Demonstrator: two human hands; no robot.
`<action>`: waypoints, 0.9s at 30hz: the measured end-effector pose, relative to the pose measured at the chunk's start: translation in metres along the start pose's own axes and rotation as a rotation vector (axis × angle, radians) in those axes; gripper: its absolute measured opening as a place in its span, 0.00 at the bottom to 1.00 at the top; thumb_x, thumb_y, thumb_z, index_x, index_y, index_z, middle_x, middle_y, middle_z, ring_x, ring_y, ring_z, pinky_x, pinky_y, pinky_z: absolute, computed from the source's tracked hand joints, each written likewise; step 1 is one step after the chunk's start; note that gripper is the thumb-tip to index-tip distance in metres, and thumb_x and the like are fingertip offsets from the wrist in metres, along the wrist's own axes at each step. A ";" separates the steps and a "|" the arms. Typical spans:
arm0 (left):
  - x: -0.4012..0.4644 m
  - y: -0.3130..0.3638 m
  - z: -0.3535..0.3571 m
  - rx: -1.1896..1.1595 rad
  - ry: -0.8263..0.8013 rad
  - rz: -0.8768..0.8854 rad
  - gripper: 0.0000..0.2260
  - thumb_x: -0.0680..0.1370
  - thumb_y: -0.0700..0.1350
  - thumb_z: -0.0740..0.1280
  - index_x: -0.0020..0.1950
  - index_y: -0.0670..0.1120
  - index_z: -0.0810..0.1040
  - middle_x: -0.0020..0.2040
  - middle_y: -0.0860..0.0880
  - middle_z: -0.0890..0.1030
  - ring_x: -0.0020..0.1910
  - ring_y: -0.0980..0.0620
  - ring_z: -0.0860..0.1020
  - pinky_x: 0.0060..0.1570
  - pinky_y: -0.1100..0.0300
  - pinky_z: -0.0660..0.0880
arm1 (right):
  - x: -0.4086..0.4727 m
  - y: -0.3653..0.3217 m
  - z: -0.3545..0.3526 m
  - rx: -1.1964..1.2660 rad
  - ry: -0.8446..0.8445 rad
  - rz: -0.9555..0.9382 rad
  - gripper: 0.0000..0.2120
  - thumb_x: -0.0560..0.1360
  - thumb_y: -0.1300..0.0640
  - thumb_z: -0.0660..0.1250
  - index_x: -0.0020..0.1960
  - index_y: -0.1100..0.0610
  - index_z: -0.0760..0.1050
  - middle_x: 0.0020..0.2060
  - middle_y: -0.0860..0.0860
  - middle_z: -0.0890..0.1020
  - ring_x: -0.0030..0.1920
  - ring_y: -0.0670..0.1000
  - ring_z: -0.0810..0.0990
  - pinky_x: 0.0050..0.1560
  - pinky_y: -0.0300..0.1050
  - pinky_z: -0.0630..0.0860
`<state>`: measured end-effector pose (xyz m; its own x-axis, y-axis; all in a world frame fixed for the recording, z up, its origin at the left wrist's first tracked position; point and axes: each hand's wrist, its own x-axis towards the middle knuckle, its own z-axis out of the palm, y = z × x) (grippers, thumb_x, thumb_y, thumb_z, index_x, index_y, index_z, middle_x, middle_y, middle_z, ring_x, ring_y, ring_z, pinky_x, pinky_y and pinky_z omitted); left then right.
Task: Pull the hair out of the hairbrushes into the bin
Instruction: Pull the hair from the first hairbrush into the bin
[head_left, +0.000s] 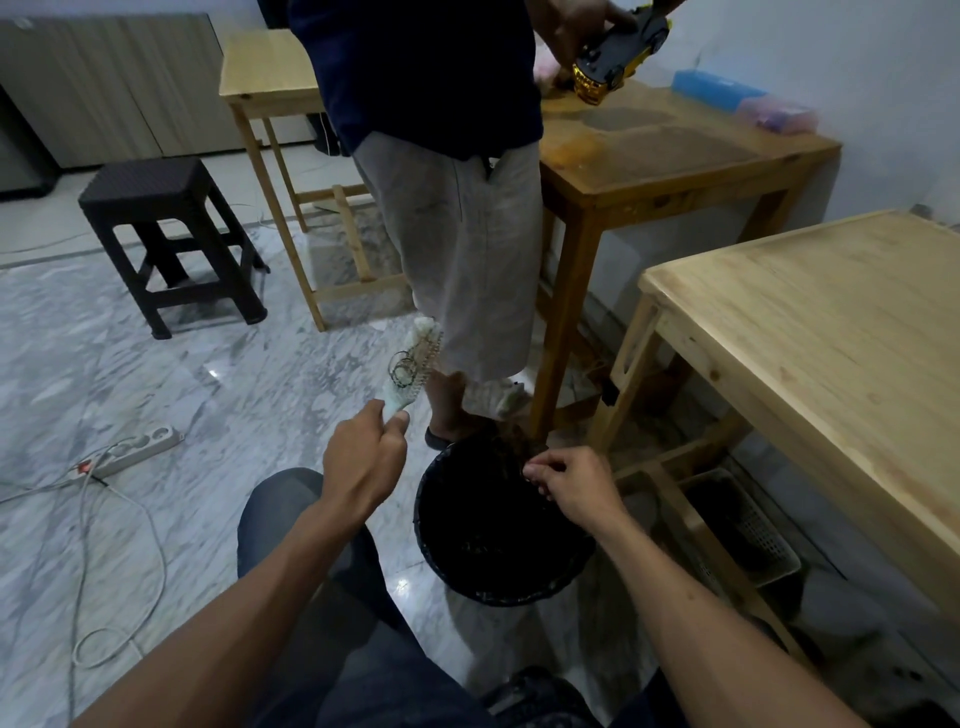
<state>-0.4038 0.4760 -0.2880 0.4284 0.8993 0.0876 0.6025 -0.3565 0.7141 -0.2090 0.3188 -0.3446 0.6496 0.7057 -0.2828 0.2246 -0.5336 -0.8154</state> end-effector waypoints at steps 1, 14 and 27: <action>-0.001 -0.001 -0.001 0.034 -0.023 0.035 0.15 0.82 0.48 0.61 0.37 0.47 0.63 0.30 0.48 0.68 0.30 0.46 0.66 0.31 0.52 0.60 | -0.001 -0.001 -0.001 0.026 -0.036 0.011 0.07 0.79 0.56 0.71 0.55 0.54 0.86 0.43 0.50 0.87 0.41 0.45 0.84 0.43 0.43 0.83; -0.013 -0.010 0.015 0.310 -0.190 0.307 0.10 0.82 0.52 0.59 0.46 0.48 0.67 0.33 0.50 0.72 0.32 0.45 0.70 0.31 0.53 0.59 | 0.013 -0.039 0.001 0.466 -0.225 -0.120 0.25 0.77 0.54 0.74 0.73 0.50 0.74 0.62 0.50 0.82 0.42 0.51 0.85 0.34 0.42 0.78; 0.001 -0.012 0.002 0.178 -0.069 0.157 0.12 0.83 0.49 0.60 0.53 0.40 0.72 0.33 0.45 0.76 0.35 0.41 0.74 0.35 0.48 0.68 | -0.001 -0.008 0.002 -0.066 -0.073 0.046 0.06 0.81 0.53 0.67 0.52 0.53 0.82 0.42 0.51 0.85 0.42 0.49 0.83 0.44 0.46 0.80</action>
<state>-0.4088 0.4801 -0.2979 0.5677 0.8120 0.1358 0.6310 -0.5351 0.5617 -0.2131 0.3233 -0.3391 0.6064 0.7103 -0.3573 0.2441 -0.5940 -0.7665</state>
